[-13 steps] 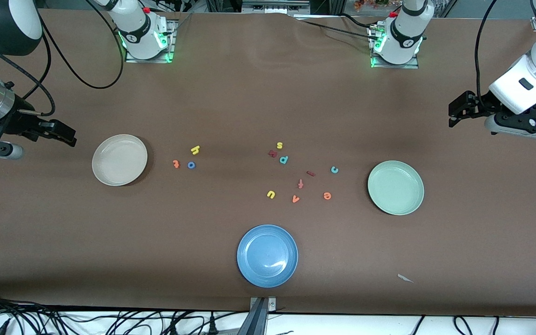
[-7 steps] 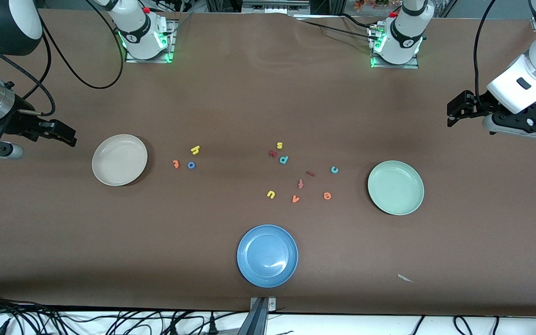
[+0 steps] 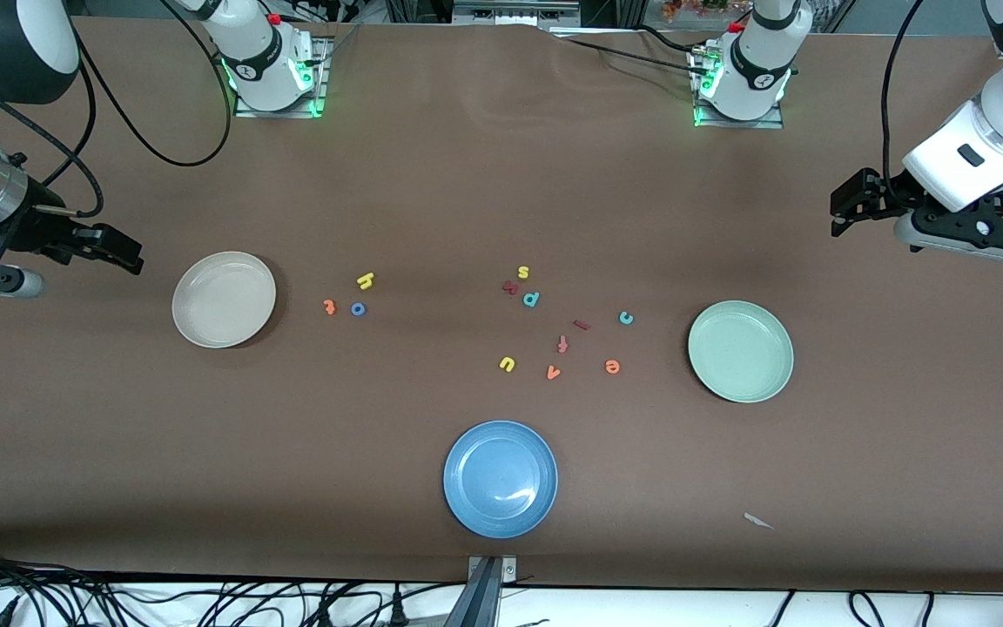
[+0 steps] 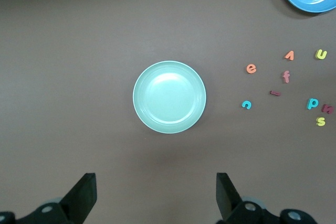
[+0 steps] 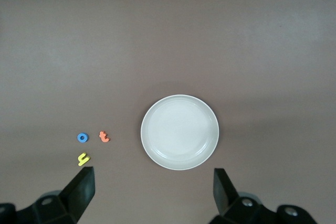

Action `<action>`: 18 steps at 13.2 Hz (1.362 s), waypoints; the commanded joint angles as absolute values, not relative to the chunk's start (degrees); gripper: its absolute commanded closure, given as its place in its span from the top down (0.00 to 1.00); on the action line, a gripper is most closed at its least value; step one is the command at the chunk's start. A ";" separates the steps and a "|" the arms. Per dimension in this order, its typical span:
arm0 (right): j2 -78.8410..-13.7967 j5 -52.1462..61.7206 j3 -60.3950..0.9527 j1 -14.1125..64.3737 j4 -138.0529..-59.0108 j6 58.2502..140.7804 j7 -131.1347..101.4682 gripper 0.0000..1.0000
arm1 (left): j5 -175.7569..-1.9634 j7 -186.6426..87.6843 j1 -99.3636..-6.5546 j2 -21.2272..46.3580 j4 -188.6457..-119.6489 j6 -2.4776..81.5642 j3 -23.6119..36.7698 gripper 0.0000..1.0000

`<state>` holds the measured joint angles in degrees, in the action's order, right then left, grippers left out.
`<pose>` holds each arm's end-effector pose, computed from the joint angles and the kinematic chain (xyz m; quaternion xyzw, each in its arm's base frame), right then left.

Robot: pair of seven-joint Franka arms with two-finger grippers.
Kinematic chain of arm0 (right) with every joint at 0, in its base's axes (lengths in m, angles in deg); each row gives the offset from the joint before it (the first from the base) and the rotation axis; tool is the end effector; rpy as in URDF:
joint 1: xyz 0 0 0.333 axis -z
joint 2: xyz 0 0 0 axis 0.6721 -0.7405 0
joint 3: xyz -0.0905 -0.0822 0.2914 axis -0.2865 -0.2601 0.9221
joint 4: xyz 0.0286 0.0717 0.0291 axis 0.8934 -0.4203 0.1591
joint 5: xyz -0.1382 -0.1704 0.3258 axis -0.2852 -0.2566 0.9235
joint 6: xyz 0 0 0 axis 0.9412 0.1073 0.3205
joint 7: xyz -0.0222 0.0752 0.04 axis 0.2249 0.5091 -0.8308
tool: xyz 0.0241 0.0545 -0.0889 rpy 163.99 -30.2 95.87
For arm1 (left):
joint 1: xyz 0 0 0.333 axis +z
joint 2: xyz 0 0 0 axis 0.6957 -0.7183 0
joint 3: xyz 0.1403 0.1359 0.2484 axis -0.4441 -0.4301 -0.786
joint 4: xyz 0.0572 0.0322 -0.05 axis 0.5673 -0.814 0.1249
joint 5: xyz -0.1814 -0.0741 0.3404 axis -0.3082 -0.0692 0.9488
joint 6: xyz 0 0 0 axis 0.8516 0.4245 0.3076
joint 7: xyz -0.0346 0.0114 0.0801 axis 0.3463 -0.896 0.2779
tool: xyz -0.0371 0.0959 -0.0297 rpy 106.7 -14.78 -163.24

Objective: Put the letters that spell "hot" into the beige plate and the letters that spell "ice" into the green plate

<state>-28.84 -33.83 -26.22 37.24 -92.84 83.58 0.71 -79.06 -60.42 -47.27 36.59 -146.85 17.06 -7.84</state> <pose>0.5956 0.0298 0.5524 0.9979 -0.0627 0.0044 0.0159 0.5650 -0.0674 0.5971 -0.9949 0.1006 -0.0052 0.0060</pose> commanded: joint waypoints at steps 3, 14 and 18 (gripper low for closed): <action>-28.30 -33.82 -26.21 36.87 -92.50 82.68 1.80 1.00 | -77.85 -61.29 -46.99 34.76 -145.66 16.34 -7.70 1.00; -28.30 -33.82 -26.12 36.25 -92.59 82.68 1.89 1.00 | -77.76 -60.76 -47.42 33.00 -145.05 16.86 -7.53 1.00; -28.30 -33.82 -26.12 36.25 -92.59 82.68 1.89 1.00 | -77.85 -60.85 -47.34 32.91 -145.14 16.78 -7.53 1.00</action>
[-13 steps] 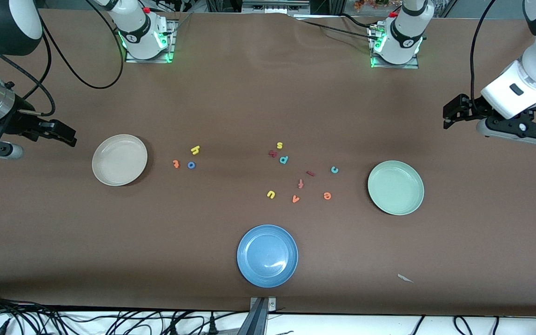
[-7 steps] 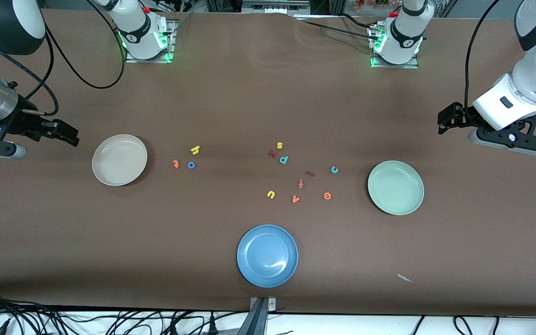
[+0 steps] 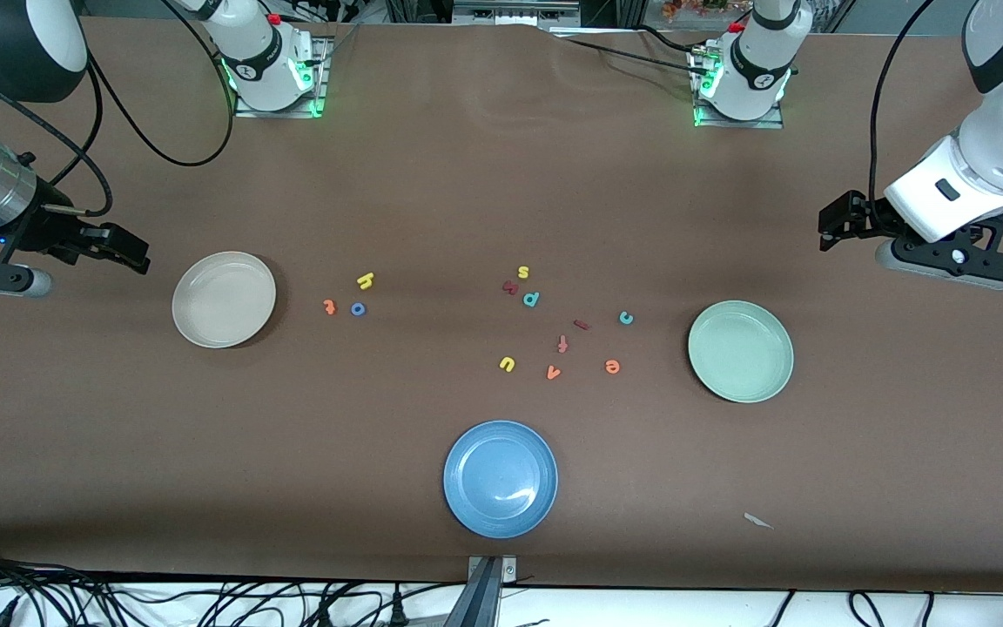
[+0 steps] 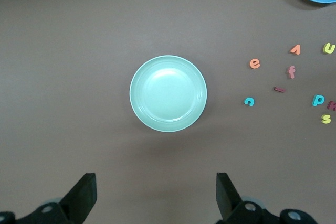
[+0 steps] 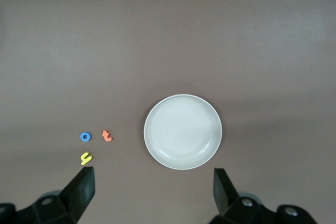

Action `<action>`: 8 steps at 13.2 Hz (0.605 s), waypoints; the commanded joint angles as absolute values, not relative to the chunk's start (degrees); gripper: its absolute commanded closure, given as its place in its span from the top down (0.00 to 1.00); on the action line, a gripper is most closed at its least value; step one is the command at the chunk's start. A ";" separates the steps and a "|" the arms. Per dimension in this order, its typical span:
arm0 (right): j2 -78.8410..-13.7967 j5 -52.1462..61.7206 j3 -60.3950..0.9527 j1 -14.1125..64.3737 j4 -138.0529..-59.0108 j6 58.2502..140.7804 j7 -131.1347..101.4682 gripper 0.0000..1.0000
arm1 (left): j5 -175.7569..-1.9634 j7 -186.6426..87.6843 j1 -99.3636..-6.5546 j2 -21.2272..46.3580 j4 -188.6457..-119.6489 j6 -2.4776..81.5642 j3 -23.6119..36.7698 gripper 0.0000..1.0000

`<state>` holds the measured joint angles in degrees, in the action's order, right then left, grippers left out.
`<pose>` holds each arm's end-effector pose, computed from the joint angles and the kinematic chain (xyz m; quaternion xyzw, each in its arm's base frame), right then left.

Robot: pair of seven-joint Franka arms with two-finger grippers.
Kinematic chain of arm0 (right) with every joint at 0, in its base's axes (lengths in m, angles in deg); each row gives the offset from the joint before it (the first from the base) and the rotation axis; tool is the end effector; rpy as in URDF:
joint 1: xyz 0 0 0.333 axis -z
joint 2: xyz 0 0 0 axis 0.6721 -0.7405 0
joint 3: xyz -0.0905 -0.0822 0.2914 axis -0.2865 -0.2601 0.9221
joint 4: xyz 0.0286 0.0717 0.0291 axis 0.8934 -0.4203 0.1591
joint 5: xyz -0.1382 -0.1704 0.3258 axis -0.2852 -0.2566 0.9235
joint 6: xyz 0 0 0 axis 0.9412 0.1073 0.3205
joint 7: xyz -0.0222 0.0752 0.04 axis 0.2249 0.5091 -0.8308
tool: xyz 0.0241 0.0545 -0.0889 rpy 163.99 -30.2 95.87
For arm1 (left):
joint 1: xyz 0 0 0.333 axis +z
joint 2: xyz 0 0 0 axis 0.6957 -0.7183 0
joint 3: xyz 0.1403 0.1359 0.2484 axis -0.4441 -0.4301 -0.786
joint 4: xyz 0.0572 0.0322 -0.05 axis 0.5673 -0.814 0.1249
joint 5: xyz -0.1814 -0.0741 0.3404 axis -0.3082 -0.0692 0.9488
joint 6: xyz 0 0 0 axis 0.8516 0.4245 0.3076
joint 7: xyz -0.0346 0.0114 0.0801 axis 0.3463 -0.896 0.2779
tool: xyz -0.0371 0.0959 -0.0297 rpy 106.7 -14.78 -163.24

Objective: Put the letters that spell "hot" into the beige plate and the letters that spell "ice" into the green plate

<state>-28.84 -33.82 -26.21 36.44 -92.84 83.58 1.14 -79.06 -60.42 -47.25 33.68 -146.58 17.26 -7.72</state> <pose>0.5951 0.0382 0.5524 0.9981 -0.0594 0.0046 0.0158 0.5783 -0.0692 0.5705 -0.9947 0.1016 0.0160 0.0047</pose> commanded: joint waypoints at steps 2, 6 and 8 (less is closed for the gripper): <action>-28.30 -33.82 -26.12 36.25 -92.59 82.68 1.89 1.00 | -77.85 -61.20 -47.25 33.00 -145.23 16.60 -7.53 1.00; -28.30 -33.82 -26.12 36.16 -92.59 82.68 1.98 1.00 | -77.76 -61.38 -46.81 32.91 -145.05 16.69 -7.61 1.00; -28.30 -33.82 -26.12 36.17 -92.59 82.68 1.98 1.00 | -77.76 -61.20 -47.25 32.91 -145.05 16.69 -7.61 1.00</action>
